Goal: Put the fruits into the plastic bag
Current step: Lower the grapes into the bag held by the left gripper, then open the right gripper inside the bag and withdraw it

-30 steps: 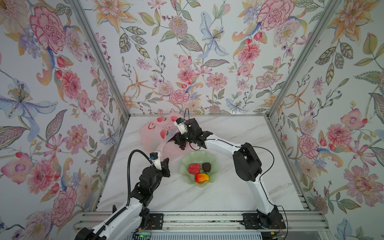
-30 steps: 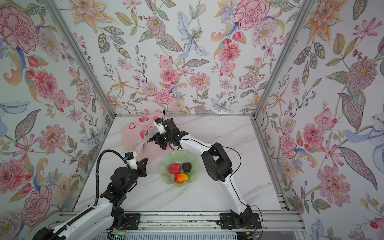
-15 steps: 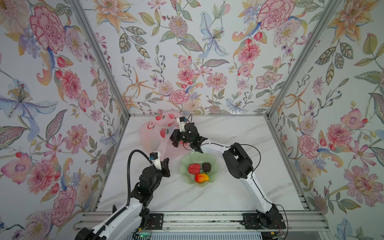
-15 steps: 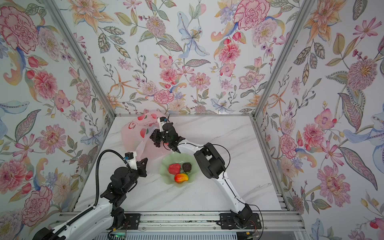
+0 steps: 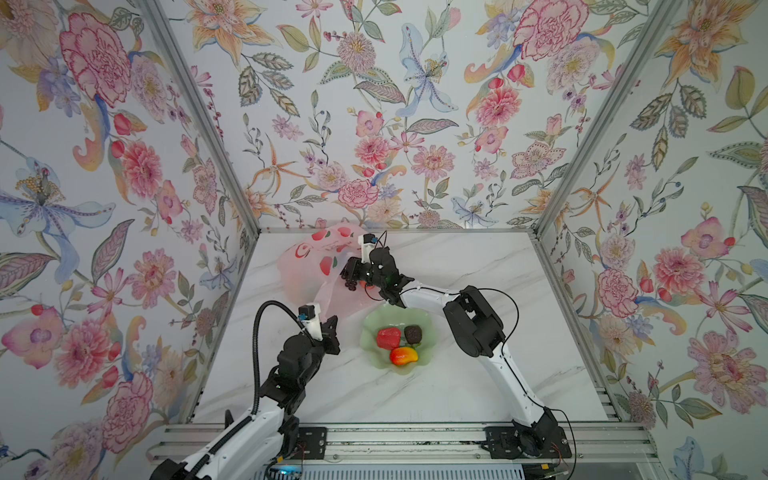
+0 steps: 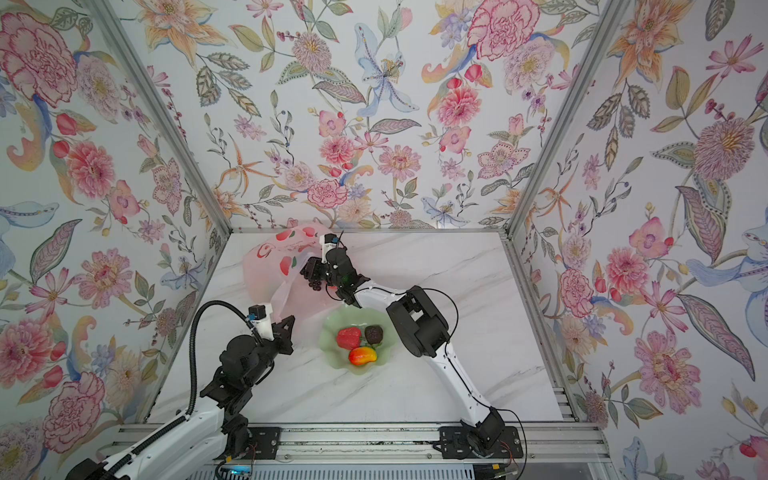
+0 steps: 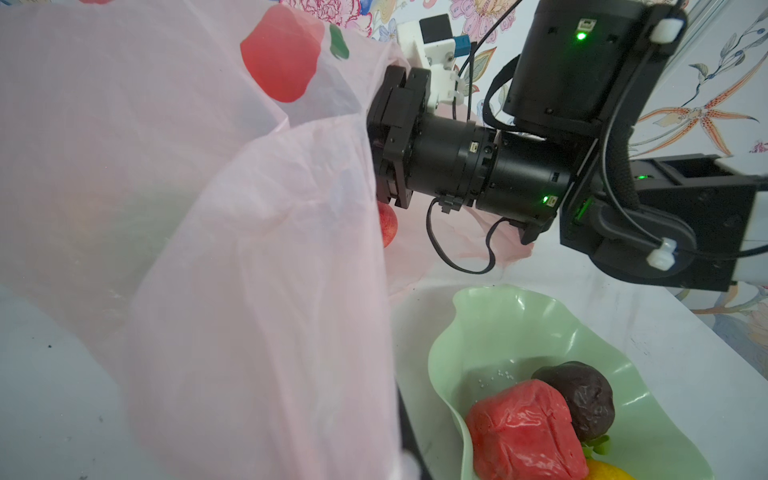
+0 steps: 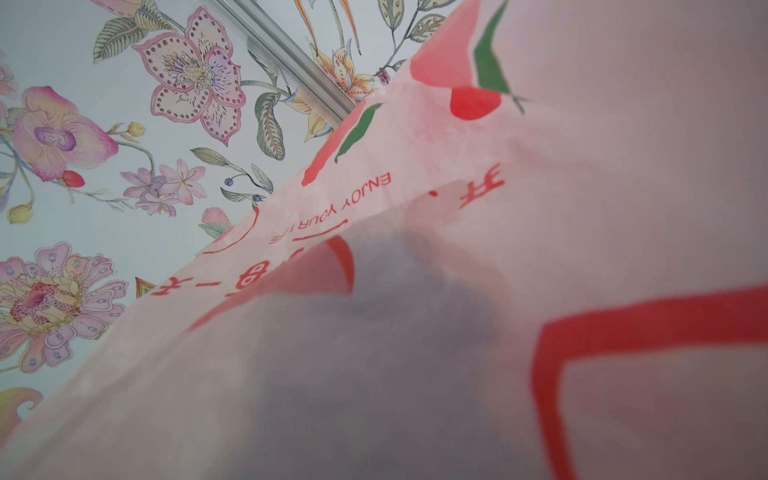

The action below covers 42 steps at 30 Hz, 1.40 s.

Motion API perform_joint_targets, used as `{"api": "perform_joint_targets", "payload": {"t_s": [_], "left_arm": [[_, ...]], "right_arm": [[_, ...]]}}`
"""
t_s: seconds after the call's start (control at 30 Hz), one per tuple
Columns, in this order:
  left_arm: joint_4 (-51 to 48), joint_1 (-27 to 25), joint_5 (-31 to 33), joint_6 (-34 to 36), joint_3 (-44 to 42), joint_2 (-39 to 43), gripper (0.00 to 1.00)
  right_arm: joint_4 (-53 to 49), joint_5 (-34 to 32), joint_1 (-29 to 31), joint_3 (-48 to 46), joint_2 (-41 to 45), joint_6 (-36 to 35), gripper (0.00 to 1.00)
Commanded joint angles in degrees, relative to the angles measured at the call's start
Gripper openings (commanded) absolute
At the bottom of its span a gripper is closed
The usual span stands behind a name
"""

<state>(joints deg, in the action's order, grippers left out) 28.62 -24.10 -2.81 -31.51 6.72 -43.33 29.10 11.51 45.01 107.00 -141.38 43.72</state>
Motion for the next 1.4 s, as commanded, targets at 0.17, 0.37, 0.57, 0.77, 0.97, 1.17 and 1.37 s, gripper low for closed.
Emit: {"api": "perform_joint_targets", "payload": {"t_s": [0.17, 0.37, 0.57, 0.77, 0.97, 1.17, 1.37], "left_arm": [[0.8, 0.6, -0.3, -0.4, -0.9, 0.9, 0.0], [0.8, 0.6, -0.2, -0.5, -0.9, 1.0, 0.0], [0.6, 0.6, 0.0, -0.5, -1.3, 2.2, 0.0], [0.4, 0.6, 0.1, -0.6, -1.6, 2.9, 0.0], [0.4, 0.6, 0.1, -0.6, -1.8, 3.3, 0.0], [0.2, 0.6, 0.2, -0.6, -1.9, 3.6, 0.0], [0.0, 0.6, 0.6, -0.8, -2.0, 4.2, 0.0]], "right_arm": [[1.9, 1.1, 0.0, -1.0, 0.6, -2.8, 0.68], [0.6, 1.8, 0.0, -0.7, 1.3, -3.6, 0.72], [0.5, 2.4, 0.0, -1.1, 1.5, -3.4, 0.72], [0.6, 2.6, 0.0, -1.8, 2.2, -3.5, 0.72], [0.7, 4.3, 0.1, -3.0, 3.4, -3.2, 0.72], [-2.2, 7.9, 0.6, -5.8, 6.9, -4.6, 0.72], [-9.6, 11.3, 1.2, -9.7, 12.2, -8.5, 0.72]]}}
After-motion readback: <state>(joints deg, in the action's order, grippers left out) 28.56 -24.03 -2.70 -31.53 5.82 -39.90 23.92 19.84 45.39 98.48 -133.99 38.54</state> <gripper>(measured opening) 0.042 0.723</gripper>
